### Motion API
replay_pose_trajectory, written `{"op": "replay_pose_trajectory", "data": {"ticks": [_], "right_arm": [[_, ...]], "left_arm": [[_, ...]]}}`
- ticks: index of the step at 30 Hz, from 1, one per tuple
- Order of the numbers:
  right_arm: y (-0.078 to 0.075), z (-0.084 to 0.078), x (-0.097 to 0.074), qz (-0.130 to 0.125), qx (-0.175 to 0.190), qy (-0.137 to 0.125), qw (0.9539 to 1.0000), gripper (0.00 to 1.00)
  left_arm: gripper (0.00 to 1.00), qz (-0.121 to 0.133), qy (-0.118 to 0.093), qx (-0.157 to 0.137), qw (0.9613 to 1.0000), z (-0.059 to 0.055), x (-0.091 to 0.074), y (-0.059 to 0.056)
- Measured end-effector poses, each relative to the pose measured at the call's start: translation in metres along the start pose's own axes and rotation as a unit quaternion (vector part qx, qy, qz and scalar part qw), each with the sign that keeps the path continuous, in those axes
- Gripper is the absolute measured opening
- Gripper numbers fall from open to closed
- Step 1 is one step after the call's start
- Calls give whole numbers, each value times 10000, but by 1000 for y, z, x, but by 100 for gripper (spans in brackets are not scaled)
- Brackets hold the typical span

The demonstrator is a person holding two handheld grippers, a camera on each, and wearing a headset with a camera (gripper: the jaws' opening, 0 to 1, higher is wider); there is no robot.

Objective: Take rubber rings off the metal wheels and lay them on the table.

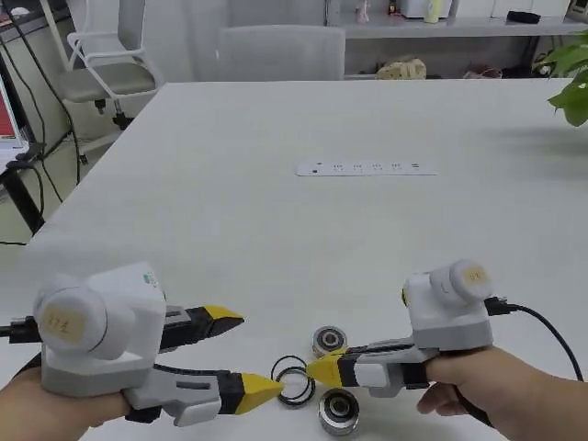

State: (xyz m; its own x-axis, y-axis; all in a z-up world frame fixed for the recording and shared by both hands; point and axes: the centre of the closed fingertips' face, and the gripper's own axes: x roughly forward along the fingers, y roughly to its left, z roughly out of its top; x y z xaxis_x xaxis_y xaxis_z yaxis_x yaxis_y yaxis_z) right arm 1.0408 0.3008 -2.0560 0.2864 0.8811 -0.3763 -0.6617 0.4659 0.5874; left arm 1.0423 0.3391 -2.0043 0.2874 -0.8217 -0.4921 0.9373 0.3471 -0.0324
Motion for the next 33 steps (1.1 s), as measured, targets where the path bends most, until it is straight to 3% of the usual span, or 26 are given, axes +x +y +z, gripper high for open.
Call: {"op": "replay_pose_trajectory", "data": {"ticks": [13,22,33], "right_arm": [[-4,-6,2,-172,-204,143,9995,0],[-7,-5,0,-260,-274,135,9992,3],[-7,13,-14,-361,-293,-104,9989,8]], "left_arm": [[51,88,95,-28,9999,-9,-6,1],[51,133,103,-27,9999,-8,-9,0],[51,260,13,-43,9997,-2,-18,-4]]}}
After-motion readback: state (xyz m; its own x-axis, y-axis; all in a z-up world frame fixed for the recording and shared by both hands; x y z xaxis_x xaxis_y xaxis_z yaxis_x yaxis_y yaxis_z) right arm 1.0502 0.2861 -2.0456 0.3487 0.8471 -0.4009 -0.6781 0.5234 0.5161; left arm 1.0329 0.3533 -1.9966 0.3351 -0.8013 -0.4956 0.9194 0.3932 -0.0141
